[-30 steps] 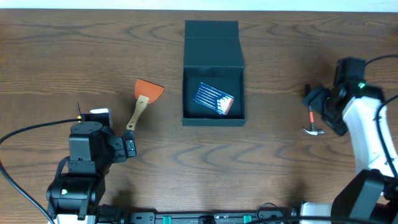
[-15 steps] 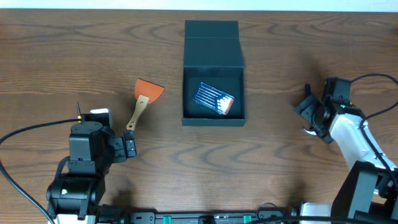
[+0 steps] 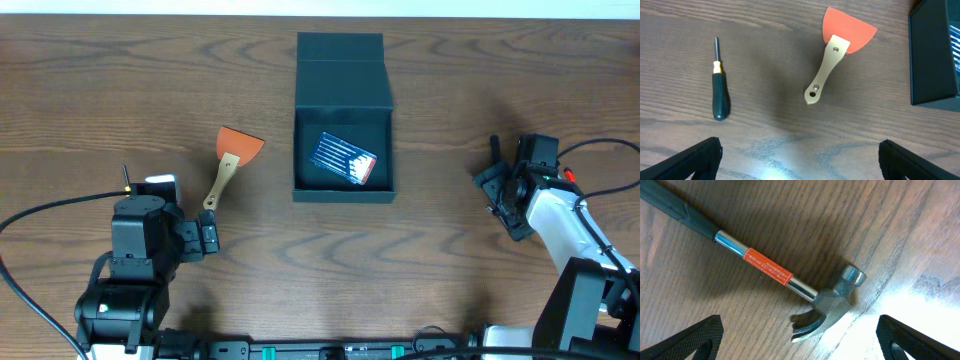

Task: Pack container
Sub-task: 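Grasp the claw hammer head with the right gripper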

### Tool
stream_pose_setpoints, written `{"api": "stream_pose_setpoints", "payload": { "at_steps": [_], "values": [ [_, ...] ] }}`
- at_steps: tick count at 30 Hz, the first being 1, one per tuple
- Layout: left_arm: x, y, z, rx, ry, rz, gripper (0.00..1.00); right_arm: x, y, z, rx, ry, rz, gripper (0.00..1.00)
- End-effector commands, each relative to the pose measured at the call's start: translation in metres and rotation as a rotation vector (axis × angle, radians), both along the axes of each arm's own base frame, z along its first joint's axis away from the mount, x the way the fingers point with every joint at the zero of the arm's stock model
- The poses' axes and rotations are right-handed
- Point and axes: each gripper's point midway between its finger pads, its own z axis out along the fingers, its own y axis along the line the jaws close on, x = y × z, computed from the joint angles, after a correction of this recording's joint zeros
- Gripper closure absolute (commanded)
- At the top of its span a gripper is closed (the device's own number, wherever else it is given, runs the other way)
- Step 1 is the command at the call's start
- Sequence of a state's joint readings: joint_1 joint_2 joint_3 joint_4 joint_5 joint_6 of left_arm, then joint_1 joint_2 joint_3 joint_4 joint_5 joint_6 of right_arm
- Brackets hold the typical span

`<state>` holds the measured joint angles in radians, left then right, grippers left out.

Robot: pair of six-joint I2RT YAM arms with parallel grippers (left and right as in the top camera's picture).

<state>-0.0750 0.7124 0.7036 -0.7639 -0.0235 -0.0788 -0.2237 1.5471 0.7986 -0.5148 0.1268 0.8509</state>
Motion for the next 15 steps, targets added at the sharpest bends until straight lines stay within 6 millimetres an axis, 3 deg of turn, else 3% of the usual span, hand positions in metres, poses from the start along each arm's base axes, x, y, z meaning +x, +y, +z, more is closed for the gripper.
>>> {"api": "stream_pose_setpoints", "payload": {
  "at_steps": [1, 6, 15],
  "values": [
    [0.001, 0.0, 0.008, -0.003, -0.016, 0.004, 0.02, -0.004, -0.001, -0.003, 0.015, 0.001, -0.057, 0.01],
    [0.001, 0.0, 0.008, -0.003, -0.015, 0.004, 0.01, -0.006, -0.002, -0.01, 0.026, 0.025, -0.064, 0.01],
    [0.001, 0.0, 0.008, -0.003, -0.015, 0.004, 0.02, -0.023, -0.008, -0.041, 0.084, 0.125, -0.109, 0.01]
  ]
}}
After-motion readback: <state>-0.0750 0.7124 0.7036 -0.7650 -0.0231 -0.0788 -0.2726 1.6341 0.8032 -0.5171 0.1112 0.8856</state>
